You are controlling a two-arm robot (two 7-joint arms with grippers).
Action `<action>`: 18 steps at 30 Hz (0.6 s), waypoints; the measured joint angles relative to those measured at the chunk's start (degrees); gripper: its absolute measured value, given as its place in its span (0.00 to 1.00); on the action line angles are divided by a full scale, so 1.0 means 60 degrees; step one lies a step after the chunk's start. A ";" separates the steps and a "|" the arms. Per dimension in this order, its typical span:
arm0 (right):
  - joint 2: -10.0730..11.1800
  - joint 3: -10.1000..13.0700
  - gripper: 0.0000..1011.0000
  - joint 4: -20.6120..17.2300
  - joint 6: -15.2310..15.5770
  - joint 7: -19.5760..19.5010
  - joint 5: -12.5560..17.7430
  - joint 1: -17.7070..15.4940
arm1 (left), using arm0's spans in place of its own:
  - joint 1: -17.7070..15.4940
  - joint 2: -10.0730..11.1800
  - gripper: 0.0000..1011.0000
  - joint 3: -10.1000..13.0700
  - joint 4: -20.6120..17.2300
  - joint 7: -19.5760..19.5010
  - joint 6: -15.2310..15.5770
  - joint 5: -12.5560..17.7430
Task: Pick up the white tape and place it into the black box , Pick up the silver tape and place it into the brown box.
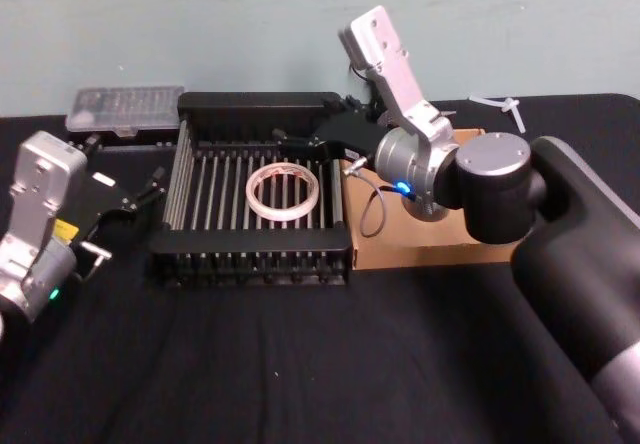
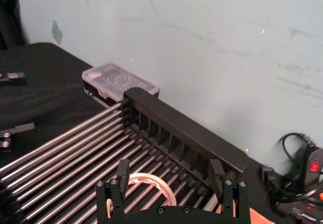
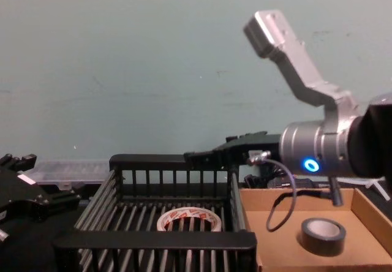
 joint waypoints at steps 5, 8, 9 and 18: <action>0.0295 0.0150 0.99 -0.0725 0.0072 0.0034 0.0110 -0.0316 | 0.0000 0.0000 0.99 0.0000 0.0000 0.0000 0.0000 0.0000; 0.0533 0.0279 0.99 -0.1197 0.0118 0.0033 0.0192 -0.0567 | 0.0000 0.0000 0.99 0.0000 0.0000 0.0000 0.0000 0.0000; 0.0649 0.0348 0.99 -0.1409 0.0138 0.0022 0.0227 -0.0679 | 0.0000 0.0000 0.99 0.0000 0.0000 0.0000 0.0000 0.0000; 0.1293 0.0847 0.99 -0.2477 0.0230 -0.0145 0.0465 -0.1387 | 0.0000 0.0000 0.99 0.0000 0.0000 0.0000 0.0000 -0.0001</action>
